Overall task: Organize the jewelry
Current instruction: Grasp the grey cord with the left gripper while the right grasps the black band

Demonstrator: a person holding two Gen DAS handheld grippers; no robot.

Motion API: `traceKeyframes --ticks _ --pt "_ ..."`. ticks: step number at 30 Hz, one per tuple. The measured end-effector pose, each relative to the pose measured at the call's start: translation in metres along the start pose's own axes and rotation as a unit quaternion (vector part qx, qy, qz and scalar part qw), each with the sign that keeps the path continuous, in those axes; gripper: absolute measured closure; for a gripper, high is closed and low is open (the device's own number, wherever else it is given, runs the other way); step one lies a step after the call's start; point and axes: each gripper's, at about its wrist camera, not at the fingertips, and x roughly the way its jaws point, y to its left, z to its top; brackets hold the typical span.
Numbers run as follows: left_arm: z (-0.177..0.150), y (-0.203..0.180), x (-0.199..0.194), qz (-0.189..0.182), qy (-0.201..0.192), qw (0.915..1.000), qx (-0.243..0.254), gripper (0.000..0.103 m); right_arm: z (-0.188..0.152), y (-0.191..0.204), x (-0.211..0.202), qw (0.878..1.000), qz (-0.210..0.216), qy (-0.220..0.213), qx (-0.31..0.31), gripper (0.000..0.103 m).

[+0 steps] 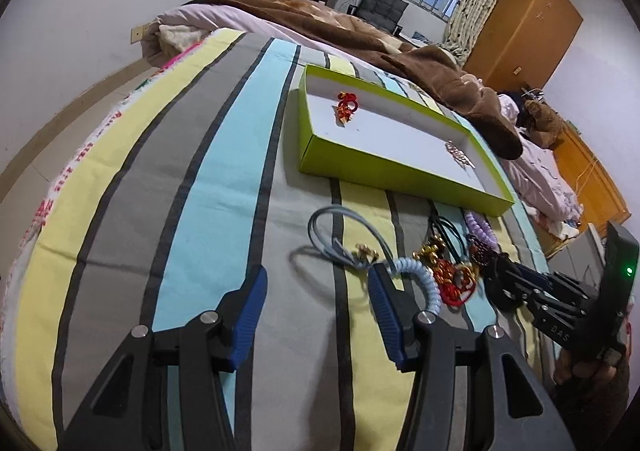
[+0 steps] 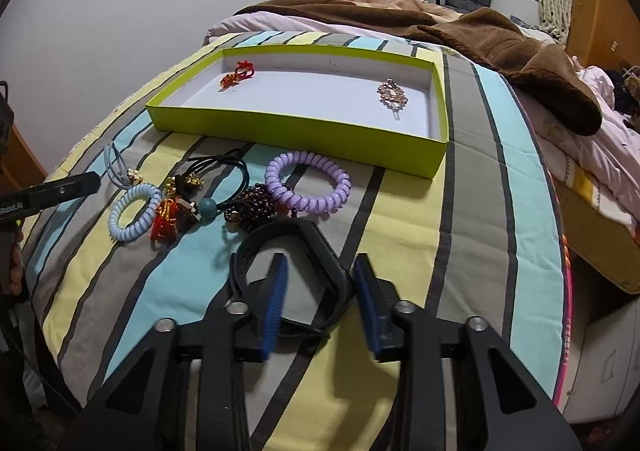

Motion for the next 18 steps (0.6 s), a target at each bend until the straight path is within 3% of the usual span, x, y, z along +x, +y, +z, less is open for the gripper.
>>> traceKeyframes --ticks 7,18 --pt "0.008 -0.010 0.011 0.018 -0.001 0.9998 0.005 0.048 -0.003 -0.004 -0.003 1.000 0.003 -0.009 0.017 0.080" --pt "0.008 -0.044 0.024 0.065 0.007 0.9940 0.087 0.045 -0.005 -0.006 -0.004 0.999 0.011 -0.013 0.030 0.080"
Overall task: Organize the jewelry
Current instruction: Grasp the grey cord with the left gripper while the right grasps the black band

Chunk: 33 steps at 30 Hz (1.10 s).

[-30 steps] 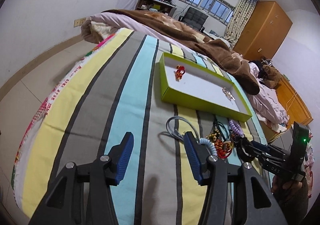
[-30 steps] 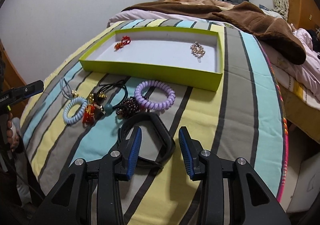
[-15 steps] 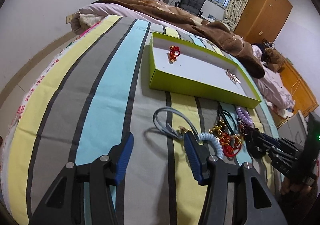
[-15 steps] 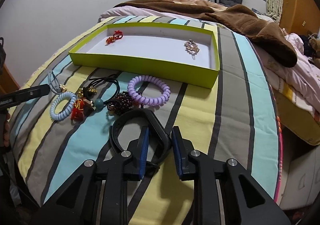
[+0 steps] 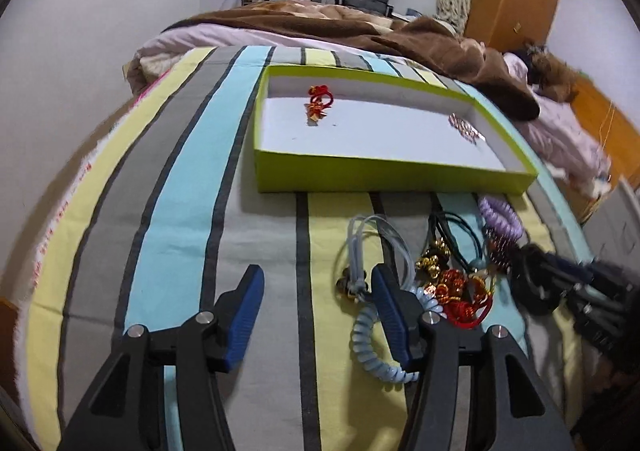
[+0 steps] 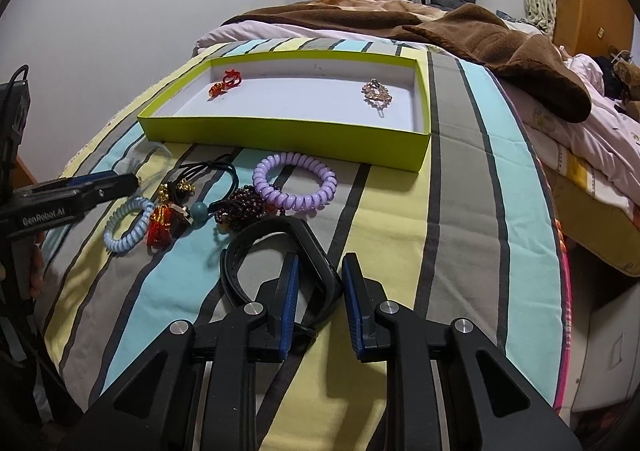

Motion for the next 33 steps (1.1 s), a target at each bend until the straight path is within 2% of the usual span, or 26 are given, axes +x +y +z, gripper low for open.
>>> traceKeyframes --ticks 9,17,22,26,28,33 --pt "-0.001 -0.010 0.001 0.000 0.001 0.9999 0.012 0.048 -0.001 -0.001 0.000 1.000 0.002 -0.002 0.005 0.080" --pt "-0.003 -0.016 -0.002 -0.014 0.005 0.9996 0.025 0.078 -0.001 -0.001 -0.001 1.000 0.002 -0.003 0.007 0.080" --pt "-0.004 -0.016 -0.003 -0.030 0.010 0.9993 0.020 0.089 -0.001 -0.001 -0.001 1.000 0.001 -0.004 0.008 0.080" --pt "-0.004 -0.013 -0.004 -0.036 0.007 0.9992 0.014 0.089 -0.002 -0.001 -0.002 1.000 0.001 -0.006 0.011 0.080" --pt "-0.004 -0.011 -0.005 -0.036 0.006 0.9993 0.010 0.093 -0.002 0.000 -0.002 1.000 0.000 -0.007 0.011 0.080" --pt "-0.002 -0.005 -0.008 -0.036 -0.001 0.9993 0.001 0.093 -0.003 0.000 -0.005 1.000 0.001 -0.012 0.012 0.083"
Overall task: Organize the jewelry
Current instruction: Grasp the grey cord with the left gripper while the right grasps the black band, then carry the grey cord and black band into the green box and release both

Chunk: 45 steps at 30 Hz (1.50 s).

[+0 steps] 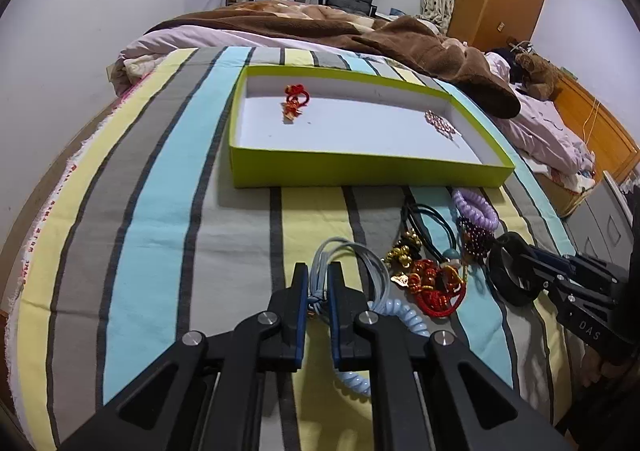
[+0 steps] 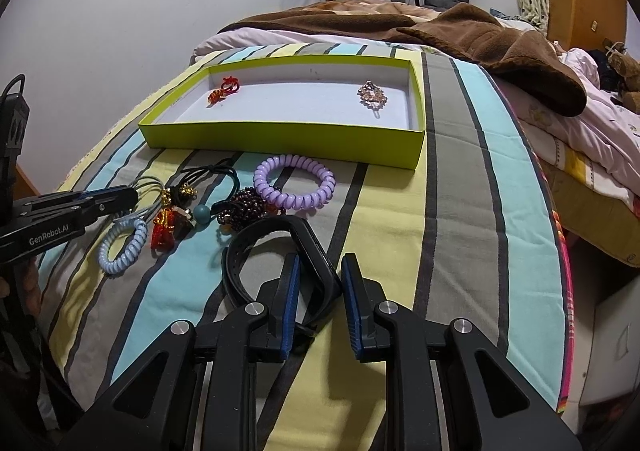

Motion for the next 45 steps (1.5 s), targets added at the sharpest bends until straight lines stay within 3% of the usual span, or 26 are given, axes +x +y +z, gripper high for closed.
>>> traceKeyframes --ticks 26,38,45 --pt "0.019 0.010 -0.032 -0.007 -0.044 0.9990 -0.009 0.093 0.009 -0.003 -0.024 0.999 0.010 -0.039 0.017 0.088" --pt "0.051 0.007 -0.038 -0.015 -0.062 0.9980 0.002 0.093 0.043 -0.008 -0.033 0.998 0.011 -0.059 0.017 0.088" --pt "0.083 0.007 -0.025 -0.018 -0.070 0.9973 0.007 0.093 0.082 -0.012 -0.015 0.998 0.011 -0.057 0.015 0.088"
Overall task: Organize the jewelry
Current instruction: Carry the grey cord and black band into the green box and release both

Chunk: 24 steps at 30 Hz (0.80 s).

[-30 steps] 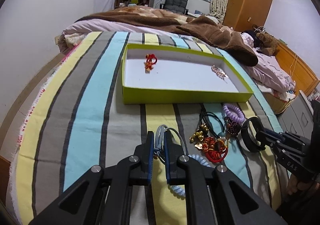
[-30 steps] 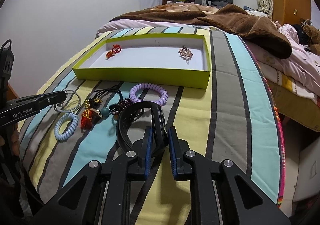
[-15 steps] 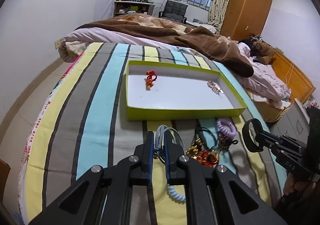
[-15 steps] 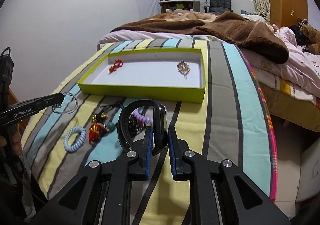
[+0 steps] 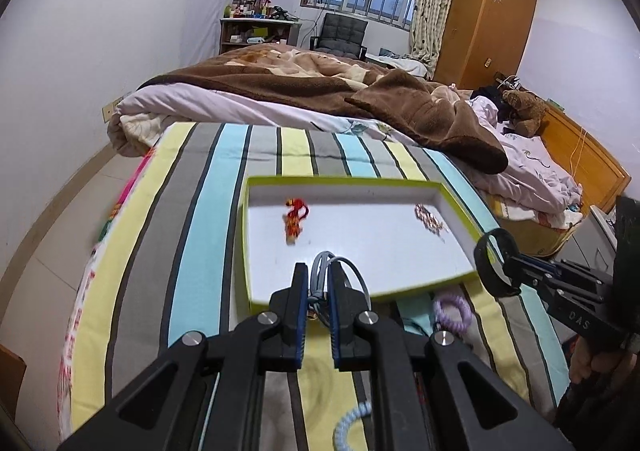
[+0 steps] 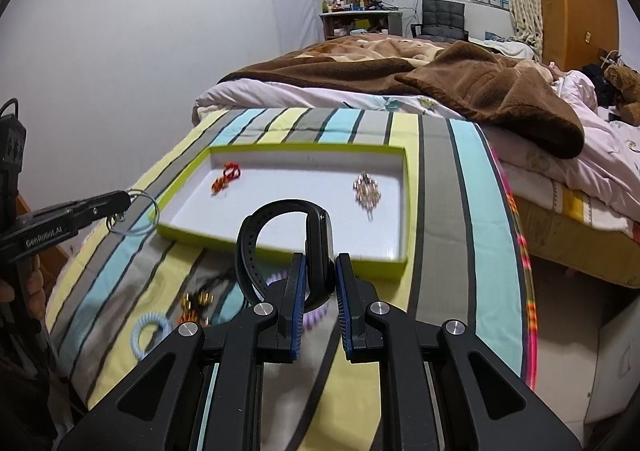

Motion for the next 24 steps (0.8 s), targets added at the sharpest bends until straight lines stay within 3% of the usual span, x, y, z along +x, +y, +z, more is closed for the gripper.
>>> traceKeyframes --ticks 10,24 --pt "0.021 0.002 0.042 -0.019 0.013 0.9997 -0.010 0.093 0.043 -0.011 0.055 0.999 -0.017 0.028 -0.008 0.088" --pt "0.019 0.010 0.093 -0.013 0.054 0.9983 -0.020 0.093 0.061 -0.012 0.125 0.997 -0.021 0.079 -0.015 0.088"
